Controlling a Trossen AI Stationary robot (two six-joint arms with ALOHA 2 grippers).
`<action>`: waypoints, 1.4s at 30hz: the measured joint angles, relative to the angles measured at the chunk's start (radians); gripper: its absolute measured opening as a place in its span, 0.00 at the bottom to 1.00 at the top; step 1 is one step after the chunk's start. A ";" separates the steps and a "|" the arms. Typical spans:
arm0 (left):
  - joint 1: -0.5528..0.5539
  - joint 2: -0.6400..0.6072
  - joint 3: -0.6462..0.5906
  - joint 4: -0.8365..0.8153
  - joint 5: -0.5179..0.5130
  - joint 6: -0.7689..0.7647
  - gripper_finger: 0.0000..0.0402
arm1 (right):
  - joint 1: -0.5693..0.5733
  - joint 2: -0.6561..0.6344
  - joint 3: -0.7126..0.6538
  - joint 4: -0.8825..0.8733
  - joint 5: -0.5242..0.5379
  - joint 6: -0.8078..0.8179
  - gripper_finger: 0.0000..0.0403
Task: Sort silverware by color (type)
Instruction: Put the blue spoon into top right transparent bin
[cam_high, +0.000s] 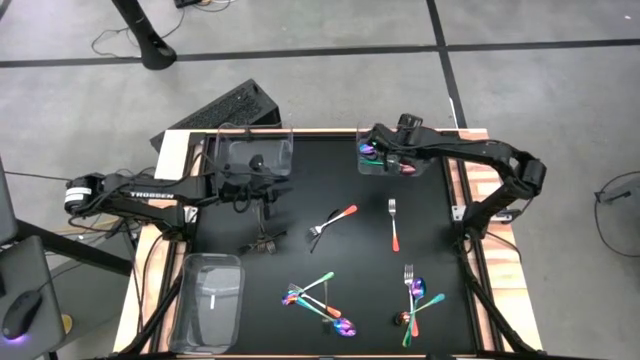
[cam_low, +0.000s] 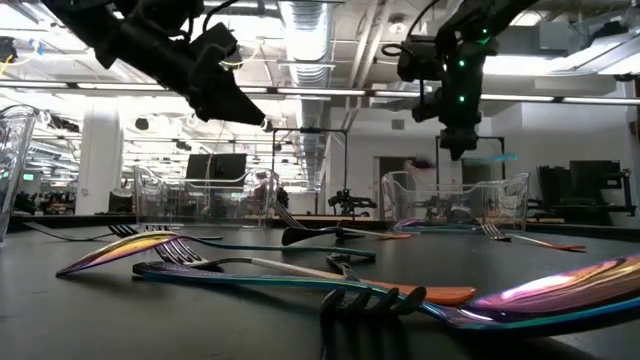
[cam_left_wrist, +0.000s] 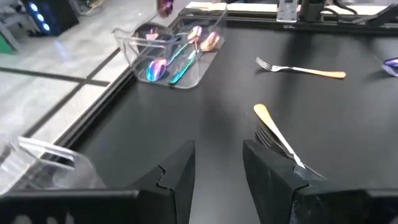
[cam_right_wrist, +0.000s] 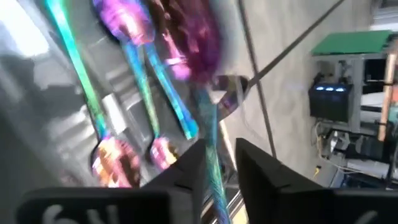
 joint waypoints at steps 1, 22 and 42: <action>-0.004 0.000 -0.005 0.008 0.005 -0.011 0.31 | -0.001 -0.001 -0.001 0.000 0.003 0.017 0.32; -0.348 0.282 -0.116 0.414 -0.019 -0.217 0.31 | 0.606 -0.016 -0.001 0.276 -0.265 0.725 0.43; -0.702 0.295 -0.115 0.474 -0.137 0.008 0.31 | 1.182 0.370 0.101 0.623 -0.265 1.134 0.42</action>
